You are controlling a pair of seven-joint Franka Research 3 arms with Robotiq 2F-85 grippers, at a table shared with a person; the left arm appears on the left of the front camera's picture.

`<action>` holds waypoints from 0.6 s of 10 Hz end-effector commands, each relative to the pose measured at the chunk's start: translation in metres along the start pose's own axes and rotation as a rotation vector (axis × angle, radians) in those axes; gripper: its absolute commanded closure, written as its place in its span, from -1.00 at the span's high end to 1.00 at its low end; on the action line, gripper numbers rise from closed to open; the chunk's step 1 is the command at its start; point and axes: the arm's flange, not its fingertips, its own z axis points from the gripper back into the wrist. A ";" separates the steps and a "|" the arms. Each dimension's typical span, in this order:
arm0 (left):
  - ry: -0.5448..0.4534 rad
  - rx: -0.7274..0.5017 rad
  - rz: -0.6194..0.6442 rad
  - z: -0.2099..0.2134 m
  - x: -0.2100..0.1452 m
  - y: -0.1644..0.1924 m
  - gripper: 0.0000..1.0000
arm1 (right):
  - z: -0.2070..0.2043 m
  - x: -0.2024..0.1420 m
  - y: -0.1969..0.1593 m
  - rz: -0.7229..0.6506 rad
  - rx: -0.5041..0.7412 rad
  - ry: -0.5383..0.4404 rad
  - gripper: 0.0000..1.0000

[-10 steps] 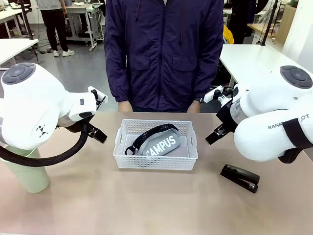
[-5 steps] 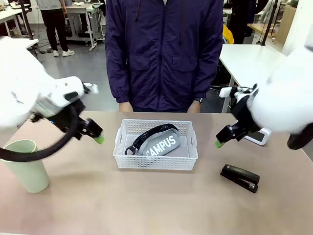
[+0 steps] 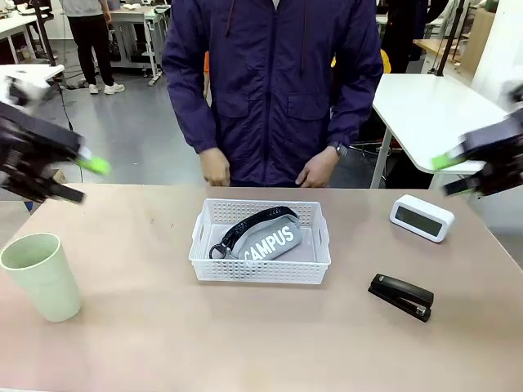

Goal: Efficiently arrange items inside the basket to fit them all.
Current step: Pick up the Digital clock and place it inside the Organizing basket.

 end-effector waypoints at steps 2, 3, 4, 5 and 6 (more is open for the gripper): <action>-0.280 -0.311 0.209 0.077 -0.058 0.099 1.00 | 0.070 -0.084 -0.084 -0.116 0.298 -0.256 1.00; -0.321 -0.350 0.256 0.093 -0.063 0.121 1.00 | 0.087 -0.092 -0.108 -0.169 0.342 -0.305 1.00; -0.360 -0.385 0.291 0.101 -0.072 0.137 1.00 | 0.100 -0.101 -0.131 -0.207 0.363 -0.346 1.00; -0.391 -0.404 0.348 0.102 -0.076 0.153 1.00 | 0.112 -0.112 -0.153 -0.241 0.382 -0.386 1.00; -0.423 -0.456 0.395 0.101 -0.082 0.169 1.00 | 0.120 -0.121 -0.178 -0.286 0.393 -0.419 1.00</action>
